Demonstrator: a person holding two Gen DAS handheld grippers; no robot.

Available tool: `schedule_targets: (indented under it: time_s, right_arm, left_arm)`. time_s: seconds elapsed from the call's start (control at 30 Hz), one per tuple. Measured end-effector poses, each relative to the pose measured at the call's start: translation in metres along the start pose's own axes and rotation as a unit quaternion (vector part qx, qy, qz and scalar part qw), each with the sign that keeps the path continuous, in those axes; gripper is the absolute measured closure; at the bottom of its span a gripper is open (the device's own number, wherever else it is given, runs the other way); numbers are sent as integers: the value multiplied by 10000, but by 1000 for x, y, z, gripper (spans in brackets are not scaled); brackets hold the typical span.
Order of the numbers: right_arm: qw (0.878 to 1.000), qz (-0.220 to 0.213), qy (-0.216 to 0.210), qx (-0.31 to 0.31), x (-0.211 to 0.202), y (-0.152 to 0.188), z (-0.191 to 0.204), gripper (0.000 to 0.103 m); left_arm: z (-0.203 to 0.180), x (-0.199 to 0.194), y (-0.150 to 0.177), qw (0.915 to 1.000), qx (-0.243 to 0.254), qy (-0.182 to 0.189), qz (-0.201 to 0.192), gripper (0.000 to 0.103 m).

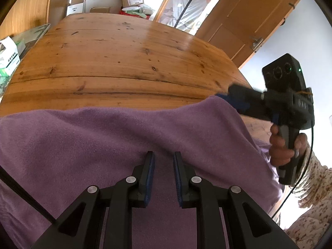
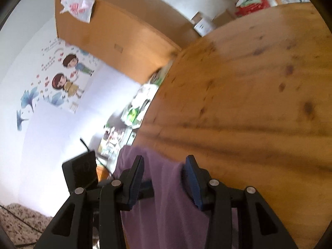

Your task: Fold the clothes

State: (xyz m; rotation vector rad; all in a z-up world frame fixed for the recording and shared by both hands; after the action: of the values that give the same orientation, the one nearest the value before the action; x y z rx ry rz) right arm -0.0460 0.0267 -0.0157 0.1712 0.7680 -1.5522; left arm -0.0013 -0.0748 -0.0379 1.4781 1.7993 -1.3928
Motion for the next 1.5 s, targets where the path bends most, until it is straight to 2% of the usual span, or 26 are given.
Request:
schedule_targets:
  time_s: [0.2,0.3,0.43,0.5,0.53,0.57,0.6,0.8,0.93,1.03,1.13,1.2,1.3,1.4,1.5]
  right_arm:
    - [9999,35,155,22,-12,-8,-3,60]
    - [9993,364,69,6,-8,-3,-5,60]
    - [9964,777,99,-317,9,5,6,63]
    - [9964,803,41,-285,15,1,5,83]
    - [9965,805,30,-244,16,-2,4,89]
    - [9965,781,110,-277,16,-5,2,98]
    - [9965,754,198,-317,16,-8,1,99]
    - [9944,542,669,-605,4,-23,-1,99]
    - [9846,651,1366,-879,11,-28,-11,99]
    - [9810,781,1577,-821,21,-30,-23,99]
    - [9823,860,1471,-776,21,-27,-25,97]
    - [9813,853,1490,-869,14,-24,-22,93]
    - [9800,608,1601,-1012,-12,-21,-16,85]
    - [9770,390,1782,-1107,-47,-11,-14,85]
    - [9698,360,2095,-1196,-74,10,-14,85]
  left_arm:
    - [-1,-1,-1,10000,-1,-21,-11,84]
    - [-2,-2,-1,10000,18,-51,-30,84]
    - [-3,-5,-3,9998,95,-123,-90,84]
    - [-5,-9,-5,9997,138,-88,-166,84]
    - [-5,-10,-6,9997,142,-50,-189,84]
    - [-6,-12,-7,9996,157,-44,-210,84]
    - [-6,-12,-8,9996,181,-67,-225,84]
    - [-10,-9,-16,9993,282,-86,-223,84]
    - [-15,-2,-20,9989,403,-75,-206,84]
    - [-19,2,-27,9984,524,-103,-209,84]
    - [-25,6,-36,9979,609,-102,-215,84]
    - [-29,10,-40,9975,681,-66,-198,84]
    - [-35,17,-42,9965,821,-117,-119,84]
    - [-39,21,-41,9960,887,-96,-51,84]
    - [-38,25,-40,9961,871,-143,21,84]
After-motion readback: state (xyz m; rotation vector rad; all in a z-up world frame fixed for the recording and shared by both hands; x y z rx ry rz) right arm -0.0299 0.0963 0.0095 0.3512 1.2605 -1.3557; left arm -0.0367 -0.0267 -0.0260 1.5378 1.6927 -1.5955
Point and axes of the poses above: each gripper's, at about its wrist camera, not at the fingertips, and x roughly the way its jaws point, z to its left, y to its underside, the point moved 4 cm from there along x, roughly the way its jaws point, and after that the axes turned 5 degrees about z, right-handed, at the moved point
